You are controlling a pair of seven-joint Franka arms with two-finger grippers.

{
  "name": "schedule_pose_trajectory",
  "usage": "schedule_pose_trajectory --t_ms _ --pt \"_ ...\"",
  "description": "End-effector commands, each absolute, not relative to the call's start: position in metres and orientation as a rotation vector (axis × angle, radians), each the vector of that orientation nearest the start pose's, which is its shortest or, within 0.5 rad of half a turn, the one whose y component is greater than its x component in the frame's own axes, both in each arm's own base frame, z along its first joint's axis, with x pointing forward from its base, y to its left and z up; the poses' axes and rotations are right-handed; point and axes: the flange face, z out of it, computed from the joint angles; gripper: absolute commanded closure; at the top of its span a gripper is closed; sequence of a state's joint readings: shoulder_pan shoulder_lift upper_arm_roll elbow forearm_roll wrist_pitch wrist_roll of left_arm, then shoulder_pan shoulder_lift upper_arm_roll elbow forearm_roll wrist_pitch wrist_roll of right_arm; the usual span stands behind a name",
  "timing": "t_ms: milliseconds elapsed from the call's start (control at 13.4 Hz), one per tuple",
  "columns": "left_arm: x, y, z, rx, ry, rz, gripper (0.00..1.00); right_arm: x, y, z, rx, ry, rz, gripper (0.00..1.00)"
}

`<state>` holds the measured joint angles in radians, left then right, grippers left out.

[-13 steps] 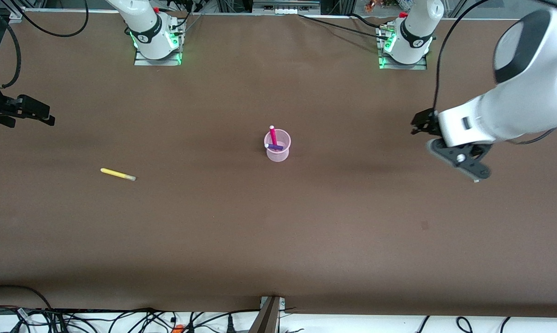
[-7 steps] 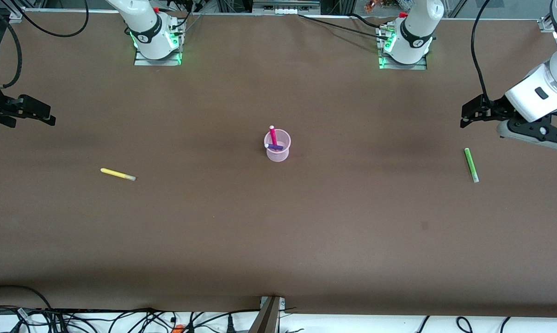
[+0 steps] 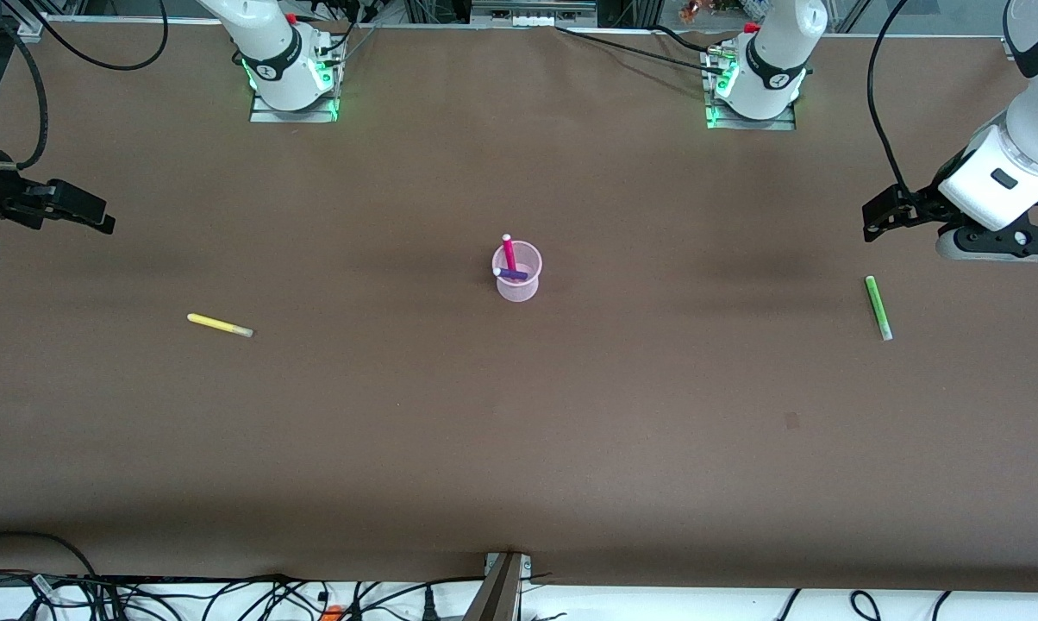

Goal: Organize pens into pink holder with both arms

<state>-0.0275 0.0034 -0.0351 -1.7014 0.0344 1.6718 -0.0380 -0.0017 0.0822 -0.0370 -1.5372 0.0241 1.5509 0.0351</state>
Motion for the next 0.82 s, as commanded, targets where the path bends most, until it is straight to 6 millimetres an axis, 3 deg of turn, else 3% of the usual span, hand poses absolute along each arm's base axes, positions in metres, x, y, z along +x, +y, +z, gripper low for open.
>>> schedule_pose_trajectory --t_ms 0,223,745 --pt "0.5609 -0.026 0.576 -3.082 0.006 0.049 0.0 0.5738 -0.0177 0.6012 -3.113 0.143 0.105 0.0" --pt "0.552 -0.0326 0.5768 -3.073 -0.002 0.132 0.0 0.5739 -0.0186 0.6014 -3.113 0.145 0.103 0.0" --pt "0.5555 -0.0358 0.5733 -3.086 0.024 0.127 0.0 0.5748 -0.0193 0.6003 -3.11 0.179 0.106 0.0"
